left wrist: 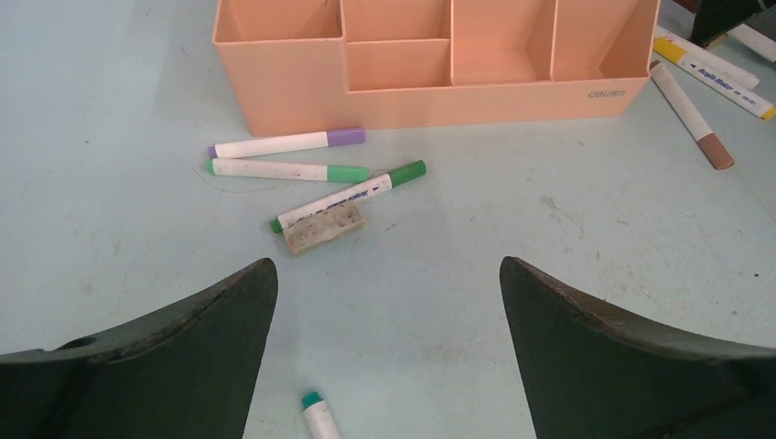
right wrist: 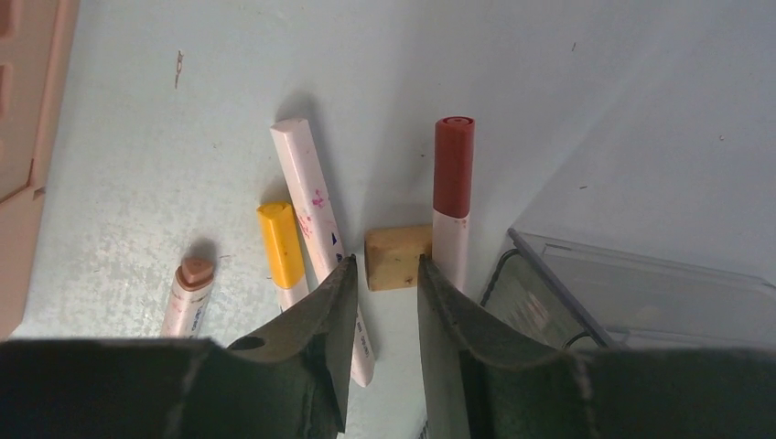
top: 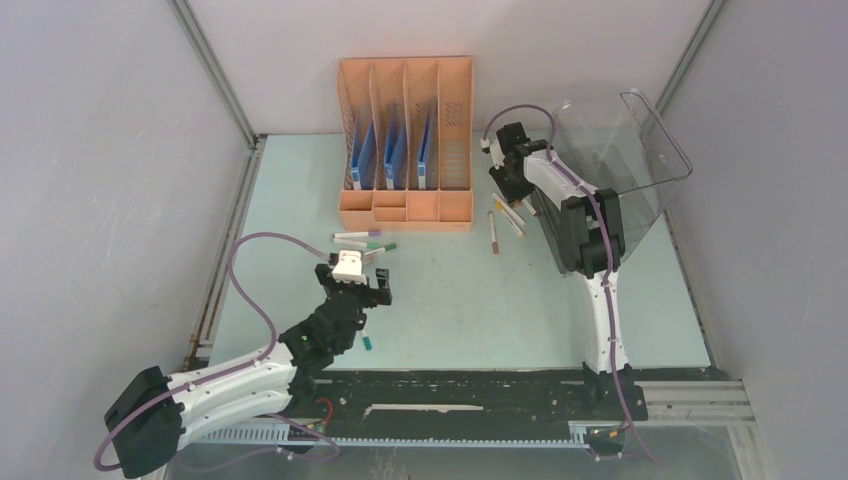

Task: Organize the desk
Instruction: Move the stationery to the center of the board.

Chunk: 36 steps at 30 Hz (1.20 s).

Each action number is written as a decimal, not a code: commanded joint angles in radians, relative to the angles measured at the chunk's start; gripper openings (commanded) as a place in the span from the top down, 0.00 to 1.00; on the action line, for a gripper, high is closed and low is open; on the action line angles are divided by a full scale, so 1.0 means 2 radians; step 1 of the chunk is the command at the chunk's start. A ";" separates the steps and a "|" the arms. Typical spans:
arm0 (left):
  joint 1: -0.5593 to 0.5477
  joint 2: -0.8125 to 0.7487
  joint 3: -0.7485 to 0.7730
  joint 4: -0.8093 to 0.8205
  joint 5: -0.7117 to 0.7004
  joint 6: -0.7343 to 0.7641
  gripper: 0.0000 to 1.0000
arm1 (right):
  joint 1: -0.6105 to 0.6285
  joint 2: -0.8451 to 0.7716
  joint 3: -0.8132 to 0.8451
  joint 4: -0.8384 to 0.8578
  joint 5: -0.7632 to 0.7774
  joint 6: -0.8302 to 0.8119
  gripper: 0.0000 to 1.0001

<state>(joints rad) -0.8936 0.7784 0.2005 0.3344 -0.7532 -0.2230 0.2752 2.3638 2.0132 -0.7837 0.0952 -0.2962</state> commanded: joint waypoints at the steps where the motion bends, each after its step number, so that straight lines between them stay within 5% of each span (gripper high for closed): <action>1: 0.003 0.000 0.024 0.014 -0.011 0.012 0.00 | -0.008 0.009 0.000 -0.010 0.001 0.002 0.62; 8: 0.002 -0.001 0.025 0.014 -0.011 0.012 0.00 | -0.006 0.014 -0.002 -0.020 0.001 -0.003 0.51; 15: 0.003 0.000 0.025 0.014 -0.012 0.011 0.00 | -0.007 0.011 -0.014 -0.015 0.027 -0.016 0.61; 25: 0.002 0.008 0.030 0.012 -0.012 0.012 0.00 | 0.006 -0.048 -0.096 0.008 -0.011 -0.042 0.92; 36: 0.002 0.013 0.034 0.010 -0.011 0.012 0.00 | 0.017 -0.137 -0.157 0.063 -0.017 -0.071 1.00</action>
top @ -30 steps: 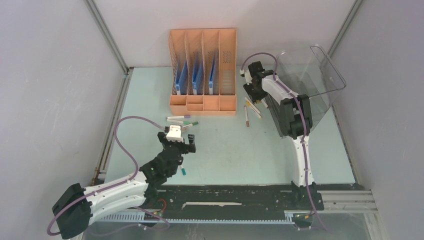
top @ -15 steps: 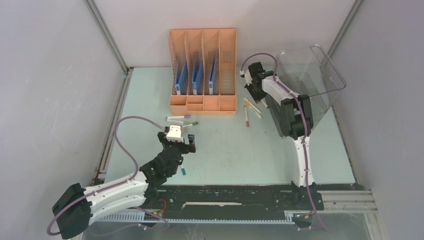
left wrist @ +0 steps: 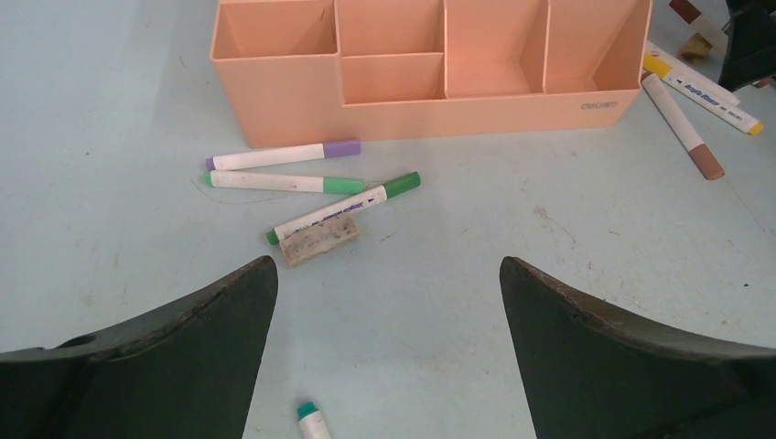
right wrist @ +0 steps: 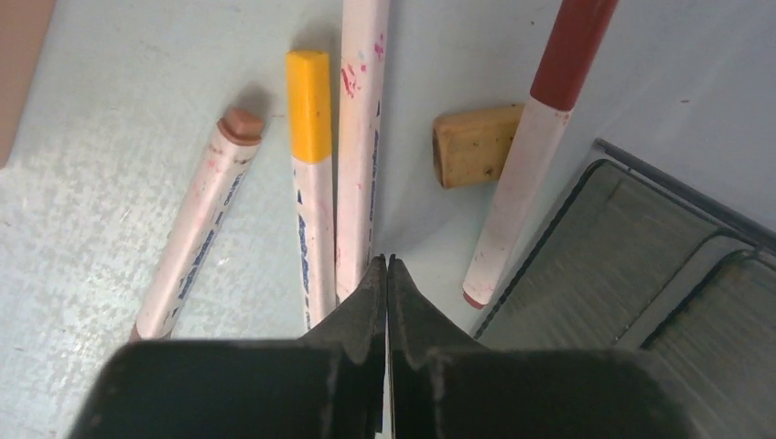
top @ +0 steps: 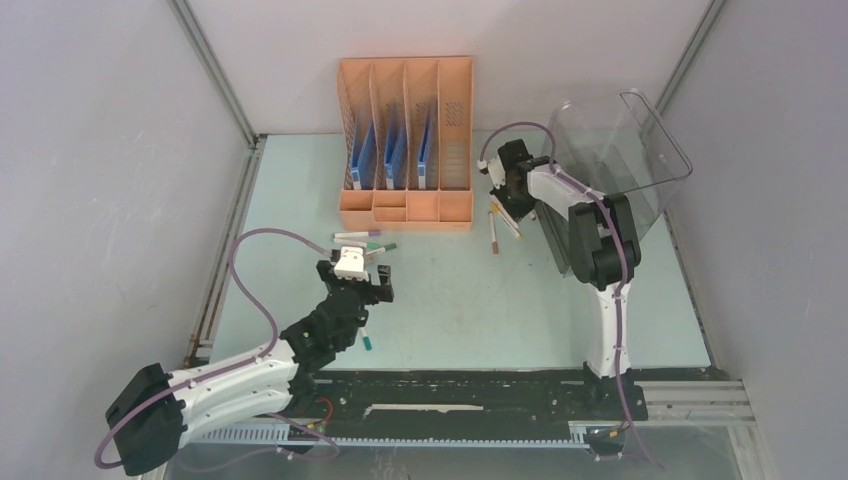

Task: Organize the desk
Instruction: Move the stationery to the center of the board.

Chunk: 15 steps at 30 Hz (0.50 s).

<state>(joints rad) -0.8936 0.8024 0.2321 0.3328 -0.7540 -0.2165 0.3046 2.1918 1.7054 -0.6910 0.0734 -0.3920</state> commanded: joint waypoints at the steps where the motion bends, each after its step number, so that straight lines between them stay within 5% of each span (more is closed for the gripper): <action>1: 0.003 0.001 0.018 0.010 -0.011 0.009 0.00 | 0.001 -0.057 -0.004 0.019 -0.009 -0.032 0.95; 3: 0.002 0.001 0.018 0.010 -0.010 0.009 0.00 | -0.001 -0.065 0.000 0.023 -0.016 -0.049 0.79; 8: 0.002 0.005 0.021 0.009 -0.010 0.009 0.00 | -0.012 -0.039 0.063 -0.022 -0.063 -0.094 0.68; 11: 0.002 0.007 0.022 0.008 -0.010 0.009 0.00 | -0.002 -0.019 0.088 -0.063 -0.070 -0.173 0.53; 15: 0.003 0.011 0.025 0.006 -0.011 0.009 0.00 | 0.012 -0.004 0.091 -0.082 -0.056 -0.297 0.45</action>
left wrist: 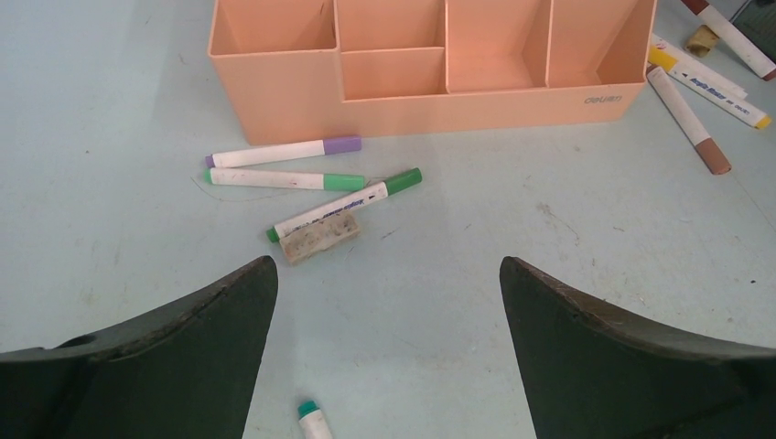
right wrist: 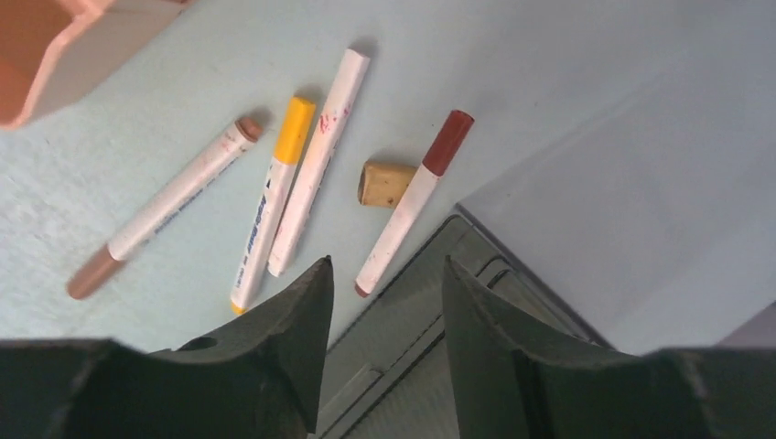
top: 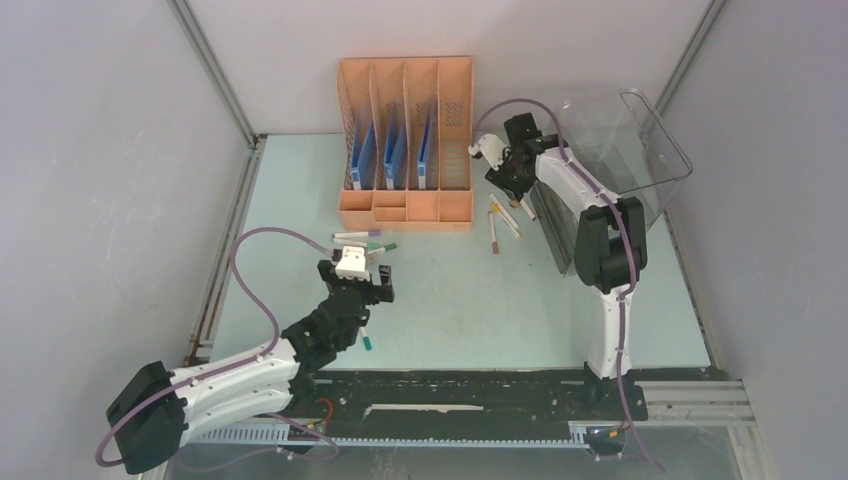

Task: Organize the desk
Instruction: Move the stationery to the center of the board.

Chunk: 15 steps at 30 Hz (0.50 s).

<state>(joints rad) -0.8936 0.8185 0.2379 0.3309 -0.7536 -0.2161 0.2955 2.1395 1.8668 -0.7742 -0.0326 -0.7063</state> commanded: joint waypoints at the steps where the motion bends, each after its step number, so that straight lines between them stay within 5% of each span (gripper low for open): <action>1: 0.003 0.005 0.023 0.006 -0.011 0.009 0.00 | 0.018 0.024 0.006 -0.040 0.001 -0.164 0.44; 7: 0.003 0.016 0.031 0.002 -0.012 0.008 0.00 | 0.024 0.024 -0.009 -0.051 -0.011 -0.306 0.45; 15: 0.002 0.036 0.046 -0.008 -0.012 0.009 0.00 | 0.025 0.054 0.023 -0.074 0.008 -0.386 0.53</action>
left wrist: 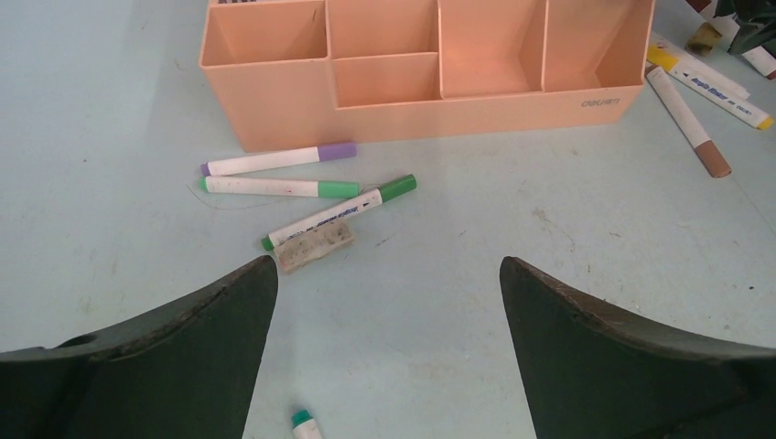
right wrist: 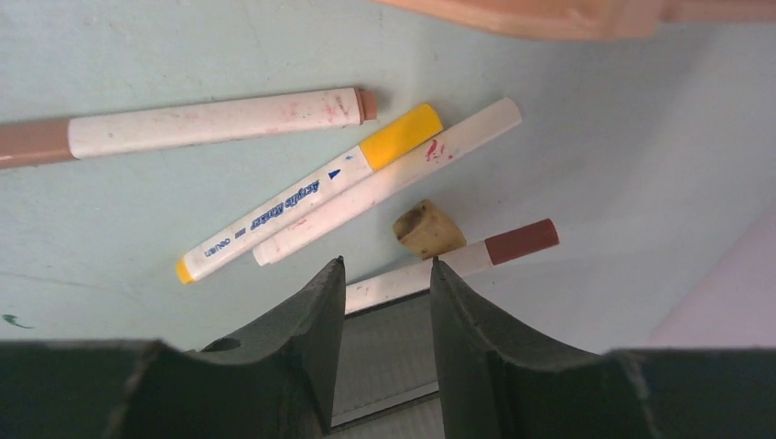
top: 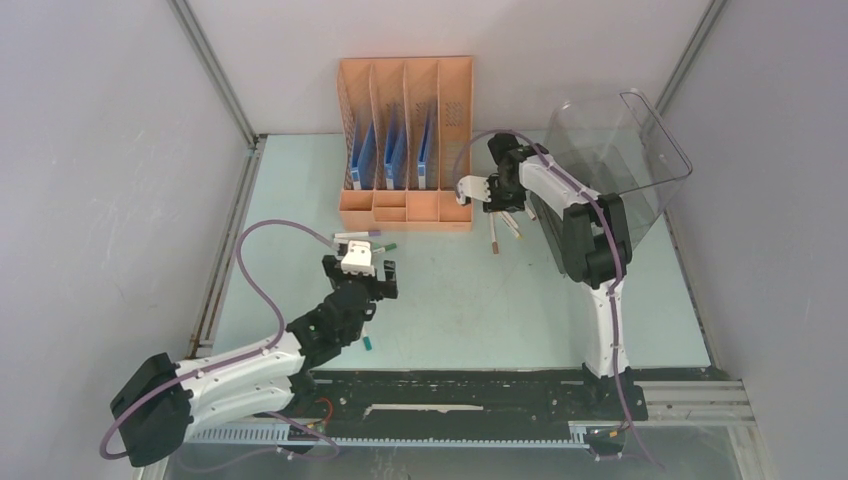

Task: Organize the desk
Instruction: Move the stationery to the center of the board.

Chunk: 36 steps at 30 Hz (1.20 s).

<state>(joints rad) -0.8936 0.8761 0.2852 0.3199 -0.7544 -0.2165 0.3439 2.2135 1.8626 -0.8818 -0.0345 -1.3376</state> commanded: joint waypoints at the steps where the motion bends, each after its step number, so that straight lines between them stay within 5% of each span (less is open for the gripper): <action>1: 0.003 0.009 0.024 -0.003 -0.012 0.009 0.00 | 0.000 0.020 0.024 -0.020 0.011 -0.079 0.53; 23: 0.002 0.029 0.039 -0.012 -0.016 0.008 0.00 | -0.015 0.069 0.039 -0.002 0.046 -0.166 0.53; 30: 0.003 0.036 0.044 -0.016 -0.016 0.008 0.00 | -0.015 0.077 0.042 -0.018 0.051 -0.158 0.85; 36: 0.002 0.035 0.043 -0.016 -0.016 0.007 0.00 | -0.010 0.039 -0.001 -0.012 0.023 -0.141 0.97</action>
<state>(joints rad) -0.8936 0.9474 0.3389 0.2741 -0.7570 -0.2161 0.3309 2.3276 1.9270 -0.8871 0.0395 -1.6432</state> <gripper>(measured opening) 0.996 0.060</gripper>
